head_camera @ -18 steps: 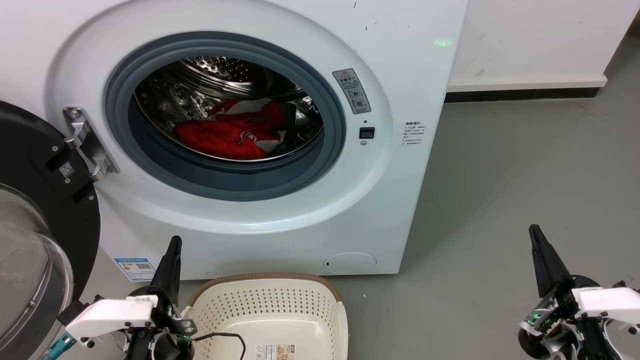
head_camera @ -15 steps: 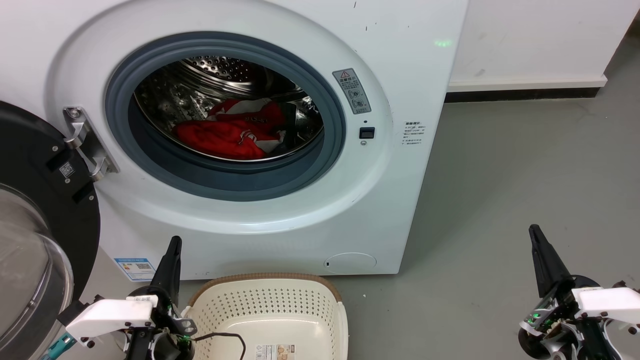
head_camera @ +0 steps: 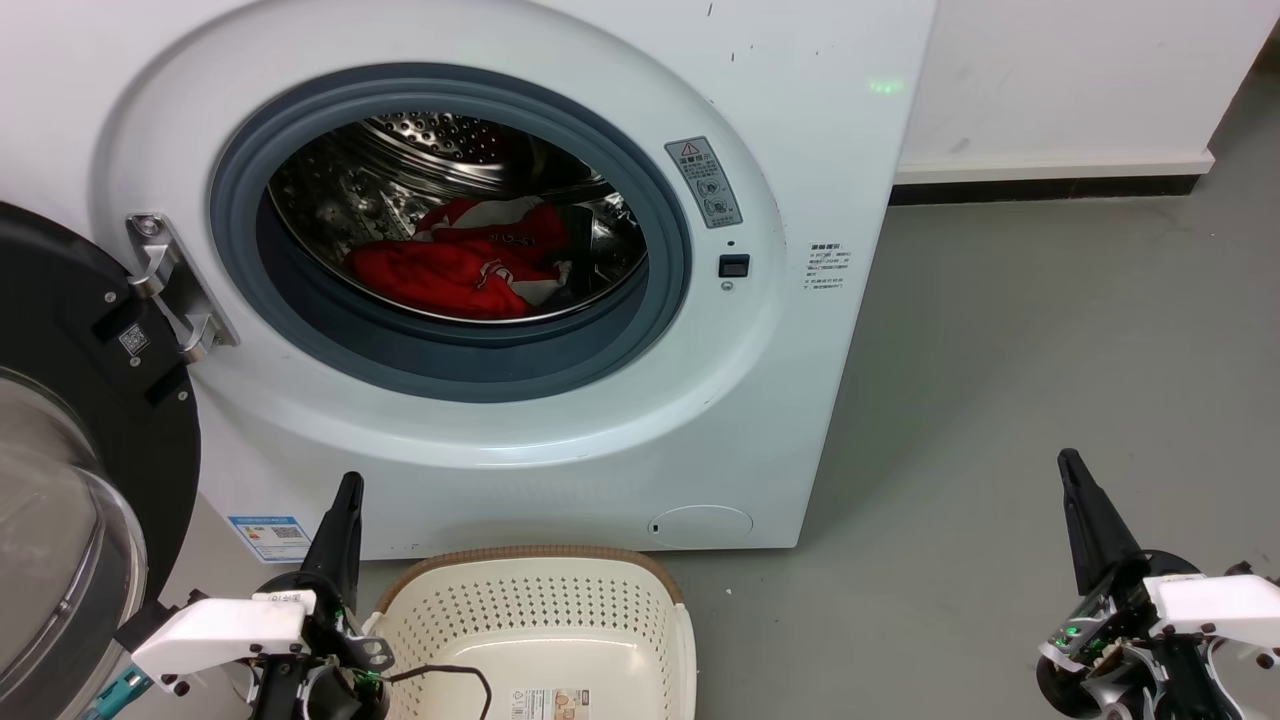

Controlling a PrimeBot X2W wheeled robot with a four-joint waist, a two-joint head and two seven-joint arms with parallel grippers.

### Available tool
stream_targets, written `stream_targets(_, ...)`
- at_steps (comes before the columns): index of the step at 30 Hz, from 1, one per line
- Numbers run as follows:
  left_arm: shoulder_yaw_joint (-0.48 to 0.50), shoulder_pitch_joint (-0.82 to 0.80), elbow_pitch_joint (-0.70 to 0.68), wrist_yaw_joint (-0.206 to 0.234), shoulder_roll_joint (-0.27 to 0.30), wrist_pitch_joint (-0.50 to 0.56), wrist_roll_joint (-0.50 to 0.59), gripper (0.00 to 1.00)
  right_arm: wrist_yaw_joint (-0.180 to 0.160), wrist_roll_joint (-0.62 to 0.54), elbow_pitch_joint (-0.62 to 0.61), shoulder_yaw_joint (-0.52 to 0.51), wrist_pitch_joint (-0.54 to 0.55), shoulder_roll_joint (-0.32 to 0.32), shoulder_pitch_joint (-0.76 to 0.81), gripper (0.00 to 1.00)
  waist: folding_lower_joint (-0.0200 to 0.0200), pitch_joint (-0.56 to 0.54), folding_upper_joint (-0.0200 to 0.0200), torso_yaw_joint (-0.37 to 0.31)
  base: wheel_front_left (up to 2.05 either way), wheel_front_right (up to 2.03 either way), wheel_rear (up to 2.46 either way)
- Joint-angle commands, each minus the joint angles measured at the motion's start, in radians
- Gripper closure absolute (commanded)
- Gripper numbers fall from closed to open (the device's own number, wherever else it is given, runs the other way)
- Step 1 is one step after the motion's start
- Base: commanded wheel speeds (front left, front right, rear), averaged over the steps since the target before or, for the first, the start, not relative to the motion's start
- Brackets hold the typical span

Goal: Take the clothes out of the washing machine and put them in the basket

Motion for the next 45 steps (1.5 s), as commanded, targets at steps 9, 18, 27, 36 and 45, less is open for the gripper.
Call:
stream_targets(9, 0.003, -0.006, -0.001, -0.004, -0.002, 0.003, -0.002, 1.0, 0.0, -0.005, 0.002, 0.0, 0.0, 0.004, -0.014, 1.0, 0.0, 0.0, 0.0, 0.0, 0.0, 0.0, 0.0)
stream_targets(18, 0.003, -0.006, -0.001, -0.004, -0.002, 0.003, -0.002, 1.0, 0.0, -0.005, 0.002, 0.0, 0.0, 0.004, -0.014, 1.0, 0.0, 0.0, 0.0, 0.0, 0.0, 0.0, 0.0)
stream_targets(27, -0.041, 0.004, -0.008, 0.0, -0.001, -0.035, 0.012, 0.0, 0.0, -0.023, -0.012, 0.013, -0.035, 0.001, 0.023, 0.0, 0.0, 0.0, 0.0, 0.001, 0.0, 0.0, 0.0)
stream_targets(36, -0.067, 0.005, -0.06, 0.0, 0.0, -0.087, 0.128, 0.0, 0.0, -0.185, -0.066, 0.018, -0.086, 0.001, 0.048, 0.0, 0.0, -0.001, 0.0, 0.004, 0.0, 0.0, 0.0)
stream_targets(45, -0.094, 0.002, -0.085, -0.001, 0.0, -0.125, 0.31, 0.0, 0.0, -0.41, -0.117, 0.019, -0.125, 0.001, 0.07, 0.0, 0.0, -0.003, 0.0, 0.01, 0.0, 0.0, 0.0)
